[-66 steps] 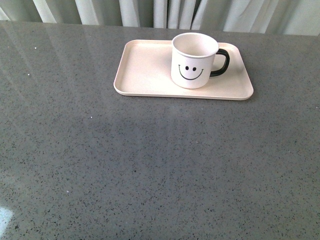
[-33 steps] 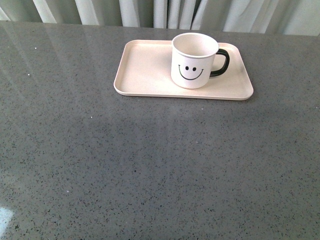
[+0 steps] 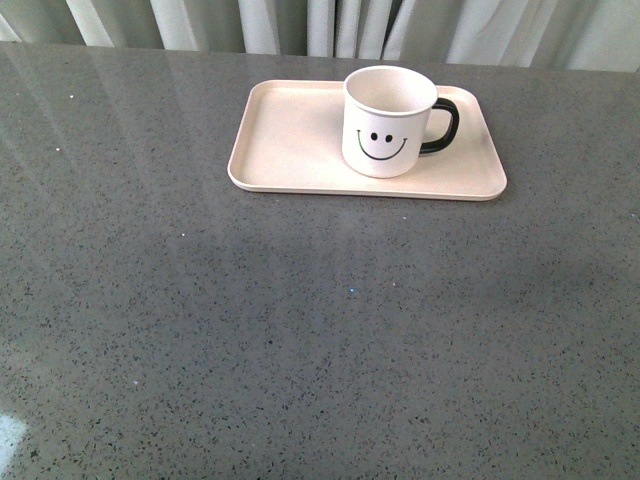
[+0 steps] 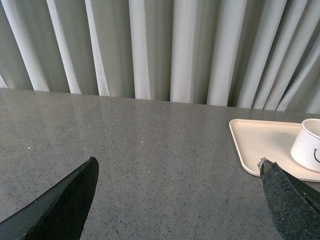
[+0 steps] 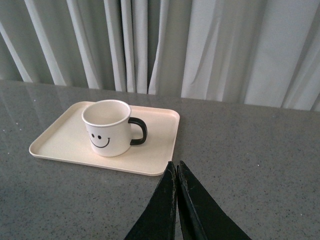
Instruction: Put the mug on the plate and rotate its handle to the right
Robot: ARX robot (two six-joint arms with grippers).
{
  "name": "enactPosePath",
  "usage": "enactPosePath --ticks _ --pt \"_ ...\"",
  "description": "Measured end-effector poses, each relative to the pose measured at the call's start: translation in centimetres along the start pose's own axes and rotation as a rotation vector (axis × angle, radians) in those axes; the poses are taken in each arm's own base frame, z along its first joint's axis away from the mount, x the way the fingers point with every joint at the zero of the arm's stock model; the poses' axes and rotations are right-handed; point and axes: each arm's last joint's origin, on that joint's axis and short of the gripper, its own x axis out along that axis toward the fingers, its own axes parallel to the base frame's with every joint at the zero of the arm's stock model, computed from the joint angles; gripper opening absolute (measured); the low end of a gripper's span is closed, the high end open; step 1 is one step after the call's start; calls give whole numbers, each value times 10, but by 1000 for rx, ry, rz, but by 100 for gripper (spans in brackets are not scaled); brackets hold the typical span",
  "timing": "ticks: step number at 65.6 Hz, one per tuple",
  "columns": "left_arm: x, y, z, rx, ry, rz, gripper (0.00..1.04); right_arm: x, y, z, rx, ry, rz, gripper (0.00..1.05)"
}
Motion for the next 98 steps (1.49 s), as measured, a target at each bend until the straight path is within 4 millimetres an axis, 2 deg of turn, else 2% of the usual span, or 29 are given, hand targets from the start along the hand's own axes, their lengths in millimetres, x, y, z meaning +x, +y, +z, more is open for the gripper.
enactPosePath --ticks 43,98 --pt "0 0 0 0 0 0 96 -29 0 10 0 -33 0 2" --pt "0 0 0 0 0 0 96 -54 0 7 0 -29 0 2"
